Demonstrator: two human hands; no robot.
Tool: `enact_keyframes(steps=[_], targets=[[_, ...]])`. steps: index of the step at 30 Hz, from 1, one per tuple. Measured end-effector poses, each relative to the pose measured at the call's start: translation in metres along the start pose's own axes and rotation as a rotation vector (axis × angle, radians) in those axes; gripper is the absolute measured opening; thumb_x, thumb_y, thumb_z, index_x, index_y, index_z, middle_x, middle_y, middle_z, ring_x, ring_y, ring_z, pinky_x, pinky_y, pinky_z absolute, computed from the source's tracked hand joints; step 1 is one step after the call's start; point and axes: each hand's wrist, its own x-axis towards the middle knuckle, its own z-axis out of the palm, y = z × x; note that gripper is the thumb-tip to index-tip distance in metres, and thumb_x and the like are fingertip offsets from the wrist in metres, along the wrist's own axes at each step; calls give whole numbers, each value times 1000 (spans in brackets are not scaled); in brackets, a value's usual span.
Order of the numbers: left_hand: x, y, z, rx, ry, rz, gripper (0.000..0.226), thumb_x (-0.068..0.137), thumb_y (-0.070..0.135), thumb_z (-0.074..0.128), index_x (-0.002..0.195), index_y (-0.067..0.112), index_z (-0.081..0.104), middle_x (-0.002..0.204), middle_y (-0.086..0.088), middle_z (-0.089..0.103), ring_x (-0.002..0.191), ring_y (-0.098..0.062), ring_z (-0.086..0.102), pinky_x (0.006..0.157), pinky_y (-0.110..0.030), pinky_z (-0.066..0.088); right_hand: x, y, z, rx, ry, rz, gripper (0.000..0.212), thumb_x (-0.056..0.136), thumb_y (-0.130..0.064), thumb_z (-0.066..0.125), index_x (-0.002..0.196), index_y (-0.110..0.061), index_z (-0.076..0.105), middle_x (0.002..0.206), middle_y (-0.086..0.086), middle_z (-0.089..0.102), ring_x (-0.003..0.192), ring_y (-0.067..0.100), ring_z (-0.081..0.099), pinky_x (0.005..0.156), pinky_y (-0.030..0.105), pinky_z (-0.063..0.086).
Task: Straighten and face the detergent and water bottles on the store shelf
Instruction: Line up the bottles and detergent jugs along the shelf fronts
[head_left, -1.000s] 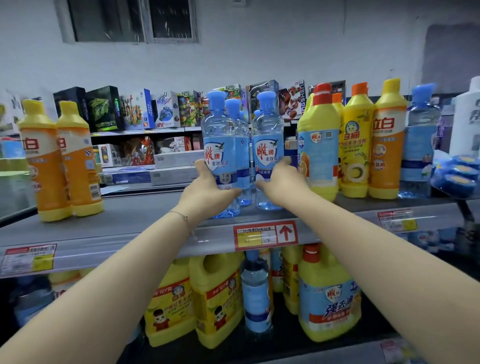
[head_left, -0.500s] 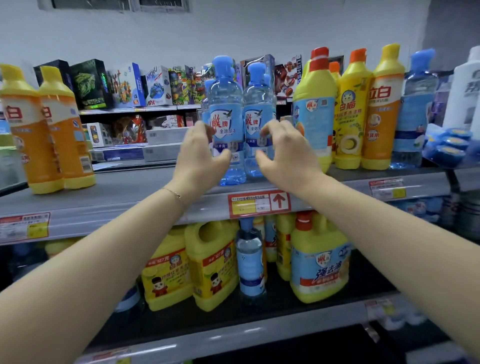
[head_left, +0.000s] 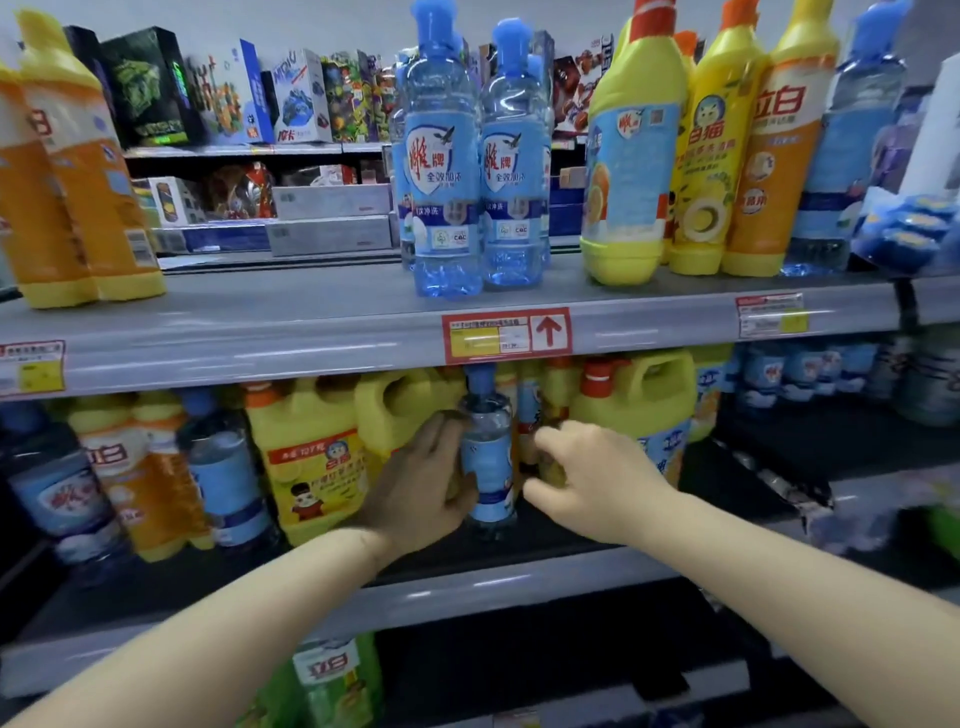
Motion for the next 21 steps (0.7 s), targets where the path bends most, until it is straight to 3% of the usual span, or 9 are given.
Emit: enact_keyframes(steps=[2, 5, 9, 11, 14, 17, 21], targets=[[6, 1, 15, -105, 66, -178, 64, 82, 22, 69, 135, 12, 36, 133, -6, 41, 123, -20, 44, 95, -20, 36, -3, 4, 2, -11, -112, 49, 29, 90, -43, 54, 74, -21, 42, 71, -7, 42, 69, 17, 47, 57, 30, 37], [27, 11, 35, -206, 224, -330, 74, 76, 23, 77, 134, 8, 35, 130, -10, 41, 124, -22, 38, 92, -16, 30, -1, 9, 2, 75, -137, 116, 38, 89, -43, 58, 64, -24, 37, 66, -8, 45, 59, 11, 46, 50, 26, 35], [48, 24, 60, -184, 289, -486, 78, 70, 20, 80, 134, 7, 37, 131, -13, 46, 122, -30, 44, 98, -37, 44, 4, 11, 7, 135, -134, 203, 31, 85, -46, 60, 85, -15, 59, 75, 1, 62, 67, 21, 58, 58, 33, 51], [52, 28, 65, -226, 341, -558, 79, 68, 14, 80, 134, 9, 37, 133, -13, 46, 122, -32, 47, 97, -45, 47, 4, 14, 11, 181, -148, 224, 30, 84, -46, 60, 95, -19, 62, 81, 1, 65, 71, 21, 61, 64, 37, 56], [43, 29, 64, -394, 393, -502, 76, 70, 3, 76, 134, 12, 36, 134, -10, 44, 122, -29, 48, 97, -44, 49, 3, 18, 15, 269, -179, 249, 20, 84, -41, 64, 98, -28, 56, 91, -3, 62, 80, 20, 60, 70, 34, 55], [24, 28, 54, -484, 351, -367, 72, 74, 10, 77, 134, 20, 38, 131, -1, 47, 122, -20, 49, 99, -40, 48, 3, 24, 22, 381, -213, 260, 50, 81, -34, 70, 124, -32, 44, 119, -3, 54, 106, 22, 56, 89, 35, 51], [12, 44, 20, -480, 308, -125, 69, 71, 11, 82, 124, 33, 43, 119, 15, 50, 115, 2, 49, 98, -20, 44, 9, 25, 35, 526, -295, 213, 73, 69, -39, 79, 130, -34, 40, 121, -16, 54, 112, 10, 56, 96, 29, 48]])
